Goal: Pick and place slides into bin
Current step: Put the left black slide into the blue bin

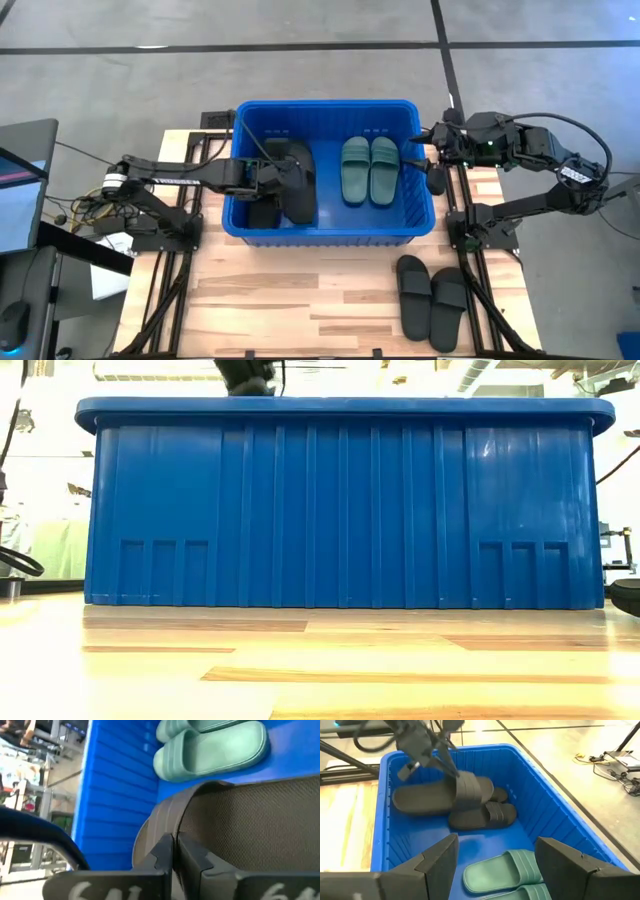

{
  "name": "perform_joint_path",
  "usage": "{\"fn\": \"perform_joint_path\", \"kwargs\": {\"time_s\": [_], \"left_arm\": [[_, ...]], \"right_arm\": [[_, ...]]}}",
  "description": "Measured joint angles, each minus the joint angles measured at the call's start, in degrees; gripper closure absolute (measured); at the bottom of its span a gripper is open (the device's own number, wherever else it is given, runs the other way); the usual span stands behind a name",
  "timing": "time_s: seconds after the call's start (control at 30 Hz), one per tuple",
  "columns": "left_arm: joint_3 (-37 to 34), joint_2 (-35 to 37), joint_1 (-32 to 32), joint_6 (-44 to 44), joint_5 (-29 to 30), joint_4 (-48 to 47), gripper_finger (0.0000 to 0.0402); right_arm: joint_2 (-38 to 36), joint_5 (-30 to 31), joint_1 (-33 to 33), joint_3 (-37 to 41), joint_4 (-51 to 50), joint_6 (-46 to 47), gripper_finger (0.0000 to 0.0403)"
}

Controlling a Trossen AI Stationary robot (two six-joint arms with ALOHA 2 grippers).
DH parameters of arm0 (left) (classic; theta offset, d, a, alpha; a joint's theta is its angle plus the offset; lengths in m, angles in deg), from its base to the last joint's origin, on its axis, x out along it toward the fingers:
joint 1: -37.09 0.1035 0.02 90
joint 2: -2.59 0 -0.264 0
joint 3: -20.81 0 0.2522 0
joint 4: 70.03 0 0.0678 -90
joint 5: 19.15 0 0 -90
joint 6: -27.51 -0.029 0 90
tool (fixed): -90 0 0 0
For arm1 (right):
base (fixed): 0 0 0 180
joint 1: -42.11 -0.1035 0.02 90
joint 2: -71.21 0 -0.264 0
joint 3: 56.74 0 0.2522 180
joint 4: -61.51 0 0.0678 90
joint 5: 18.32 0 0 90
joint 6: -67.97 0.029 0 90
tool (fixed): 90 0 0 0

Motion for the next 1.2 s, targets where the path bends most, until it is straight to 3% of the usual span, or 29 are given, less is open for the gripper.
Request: {"fn": "perform_joint_path", "kwargs": {"time_s": [0.33,0.97,1.2], "left_arm": [[-10.1,0.0,4.2,-2.4,-7.4,12.9,0.0401],[-18.2,0.1,9.1,-1.8,-18.1,17.1,0.0401],[-20.1,0.1,9.1,-1.0,-18.4,18.6,0.0401]], "right_arm": [[0.0,0.0,0.0,0.0,0.1,0.9,0.0154],[0.0,0.1,0.0,0.0,-0.1,1.6,0.0154],[0.0,0.1,0.0,0.0,-0.1,2.0,0.0154]]}}
